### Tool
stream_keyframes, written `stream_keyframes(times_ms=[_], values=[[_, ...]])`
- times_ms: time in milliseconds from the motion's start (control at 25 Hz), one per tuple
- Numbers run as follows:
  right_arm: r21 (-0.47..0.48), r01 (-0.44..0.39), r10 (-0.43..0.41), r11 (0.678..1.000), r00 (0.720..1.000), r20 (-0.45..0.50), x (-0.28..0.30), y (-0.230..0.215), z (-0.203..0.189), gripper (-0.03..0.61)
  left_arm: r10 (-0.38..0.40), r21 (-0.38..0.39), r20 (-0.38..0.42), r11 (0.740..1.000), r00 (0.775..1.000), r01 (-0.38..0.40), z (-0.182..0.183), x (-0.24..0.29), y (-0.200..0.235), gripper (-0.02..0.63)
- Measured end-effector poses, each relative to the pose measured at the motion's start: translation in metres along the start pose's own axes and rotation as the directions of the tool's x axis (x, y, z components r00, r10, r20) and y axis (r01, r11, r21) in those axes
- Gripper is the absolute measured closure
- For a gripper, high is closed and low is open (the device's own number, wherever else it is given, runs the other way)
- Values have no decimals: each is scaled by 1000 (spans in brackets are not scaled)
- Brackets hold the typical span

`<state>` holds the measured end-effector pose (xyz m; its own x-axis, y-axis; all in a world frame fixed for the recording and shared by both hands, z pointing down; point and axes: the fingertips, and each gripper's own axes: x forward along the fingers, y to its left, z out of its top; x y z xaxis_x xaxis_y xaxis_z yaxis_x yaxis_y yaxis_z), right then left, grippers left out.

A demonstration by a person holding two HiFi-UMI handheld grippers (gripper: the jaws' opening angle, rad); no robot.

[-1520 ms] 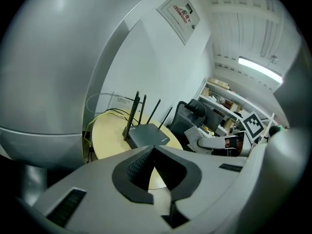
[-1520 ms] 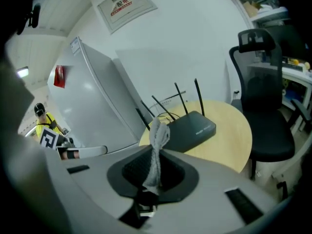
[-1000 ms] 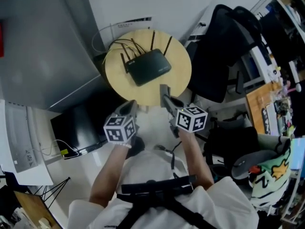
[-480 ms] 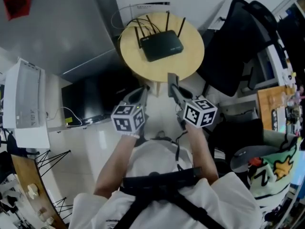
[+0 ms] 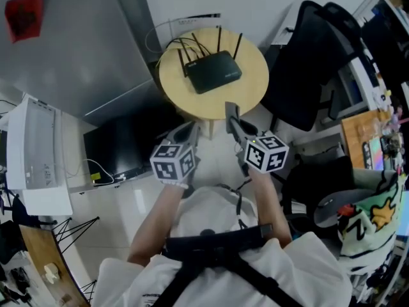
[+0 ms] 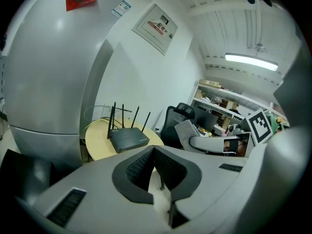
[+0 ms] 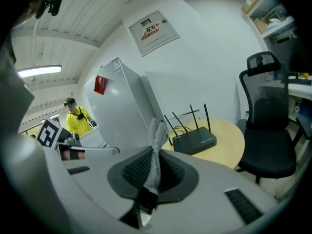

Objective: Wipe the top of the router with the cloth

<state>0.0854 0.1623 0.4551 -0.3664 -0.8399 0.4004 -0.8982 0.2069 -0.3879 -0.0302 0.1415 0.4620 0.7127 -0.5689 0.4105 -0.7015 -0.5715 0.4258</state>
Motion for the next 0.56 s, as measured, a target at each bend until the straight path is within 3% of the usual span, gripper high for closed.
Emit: stream_keyframes(times_ms=[560], values=[[-30, 111, -111, 993, 994, -4, 21, 3, 6, 543, -58, 23, -5, 998, 998, 58, 23, 11, 28, 617]])
